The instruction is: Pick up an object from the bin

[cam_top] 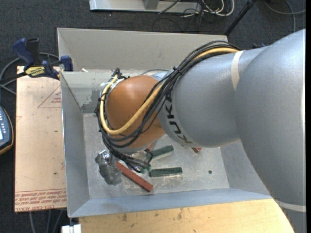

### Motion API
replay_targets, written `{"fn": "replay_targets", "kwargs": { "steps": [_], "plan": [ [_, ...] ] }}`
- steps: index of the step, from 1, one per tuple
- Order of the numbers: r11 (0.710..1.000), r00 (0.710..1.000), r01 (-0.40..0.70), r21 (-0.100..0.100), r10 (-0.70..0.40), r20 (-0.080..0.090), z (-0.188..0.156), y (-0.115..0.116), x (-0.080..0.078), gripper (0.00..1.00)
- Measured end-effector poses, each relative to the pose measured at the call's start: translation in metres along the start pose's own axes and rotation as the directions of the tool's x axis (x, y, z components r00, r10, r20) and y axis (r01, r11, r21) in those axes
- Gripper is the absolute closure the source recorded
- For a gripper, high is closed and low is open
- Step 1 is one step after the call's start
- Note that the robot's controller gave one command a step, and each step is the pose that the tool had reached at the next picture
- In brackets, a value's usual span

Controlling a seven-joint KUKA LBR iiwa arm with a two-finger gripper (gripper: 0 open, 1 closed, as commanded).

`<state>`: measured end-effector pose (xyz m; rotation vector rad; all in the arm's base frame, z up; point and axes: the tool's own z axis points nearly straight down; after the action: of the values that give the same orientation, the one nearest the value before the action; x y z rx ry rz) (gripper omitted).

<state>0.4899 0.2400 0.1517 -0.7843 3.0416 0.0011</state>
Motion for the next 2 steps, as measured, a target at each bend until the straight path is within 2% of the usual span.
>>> {"fn": "replay_targets", "kwargs": {
  "steps": [1, 2],
  "plan": [
    [1.000, 1.000, -0.001, -0.001, 0.001, 0.000, 0.000, 0.000, 0.000, 0.00],
    [0.996, 0.996, 0.093, 0.004, -0.093, -0.001, -0.002, -0.094, 0.025, 0.00]
  ]
}}
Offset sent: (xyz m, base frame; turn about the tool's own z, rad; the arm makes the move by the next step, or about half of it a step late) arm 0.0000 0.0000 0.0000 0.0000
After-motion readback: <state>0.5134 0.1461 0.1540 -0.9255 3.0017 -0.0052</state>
